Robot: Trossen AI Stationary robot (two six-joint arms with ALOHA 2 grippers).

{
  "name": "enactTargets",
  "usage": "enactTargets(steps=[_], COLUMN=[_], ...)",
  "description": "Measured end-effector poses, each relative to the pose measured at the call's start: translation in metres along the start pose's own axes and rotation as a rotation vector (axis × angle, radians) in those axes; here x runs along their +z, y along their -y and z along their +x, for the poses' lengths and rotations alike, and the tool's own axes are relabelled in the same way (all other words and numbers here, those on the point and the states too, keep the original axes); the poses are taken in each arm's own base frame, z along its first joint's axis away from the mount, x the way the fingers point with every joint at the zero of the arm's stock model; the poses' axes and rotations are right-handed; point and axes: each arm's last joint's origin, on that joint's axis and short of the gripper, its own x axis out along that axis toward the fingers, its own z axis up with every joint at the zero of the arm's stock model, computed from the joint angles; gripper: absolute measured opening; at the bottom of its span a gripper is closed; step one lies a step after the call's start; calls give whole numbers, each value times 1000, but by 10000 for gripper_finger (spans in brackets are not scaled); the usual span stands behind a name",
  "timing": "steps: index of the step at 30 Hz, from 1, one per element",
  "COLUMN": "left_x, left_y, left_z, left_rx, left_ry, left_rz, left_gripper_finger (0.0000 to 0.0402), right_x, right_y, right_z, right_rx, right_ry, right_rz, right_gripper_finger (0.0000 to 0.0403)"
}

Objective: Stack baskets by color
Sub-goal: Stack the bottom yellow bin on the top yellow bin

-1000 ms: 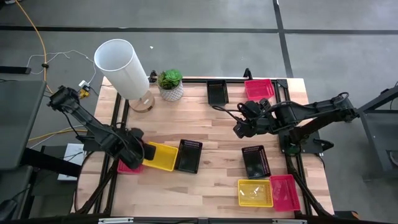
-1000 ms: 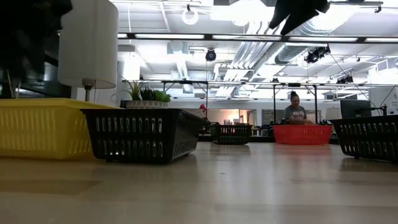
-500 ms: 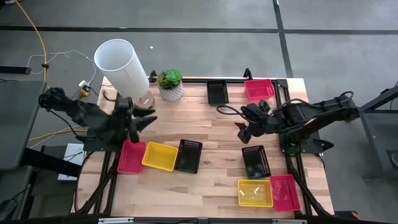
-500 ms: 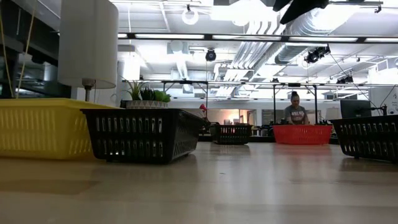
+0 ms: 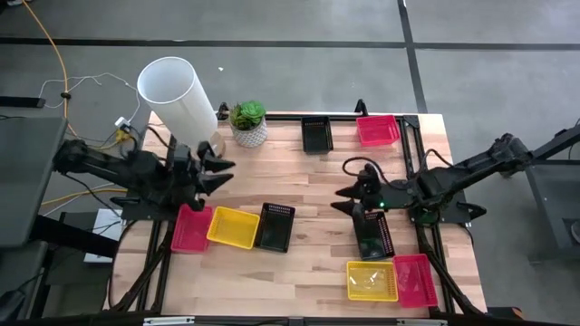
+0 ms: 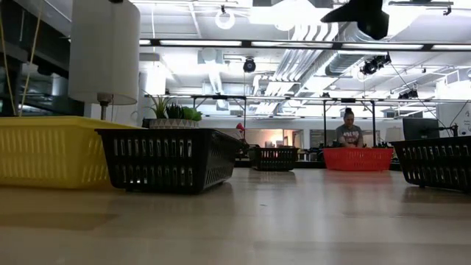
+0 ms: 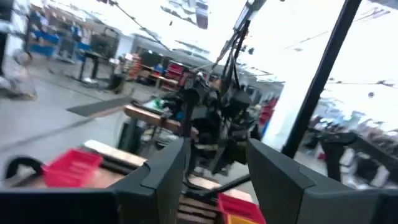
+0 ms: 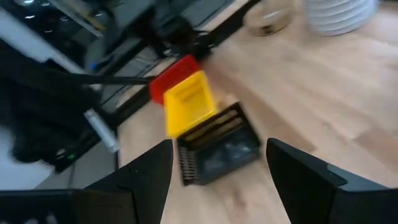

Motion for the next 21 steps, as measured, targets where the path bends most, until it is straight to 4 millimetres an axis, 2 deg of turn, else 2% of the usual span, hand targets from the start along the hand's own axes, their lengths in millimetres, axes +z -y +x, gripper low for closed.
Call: enactTargets(steps=[4,7,9,13,16,21], left_x=[-11,-9,-7,-2,-3,-4], left_y=[-4,-4,-4,-3,-3,-4], left_z=[0,0,0,0,0,0], left_rx=[-2,-2,5,13,18,28], left_ry=[1,16,28,51,44,41], left_rz=[-24,17,31,24,27,38], left_gripper_finger=[161,161,161,161,161,161], right_x=[0,3,-4,-27,-52,-91], right_y=[-7,-19,-25,-39,-45,-59], right_z=[3,5,11,21,25,25], right_rx=[72,82,61,53,4,-20], right_ry=[-115,-236,-369,-676,-876,-962], right_rz=[-74,-168,-243,-351,-376,-442], right_gripper_finger=[247,247,247,247,247,247])
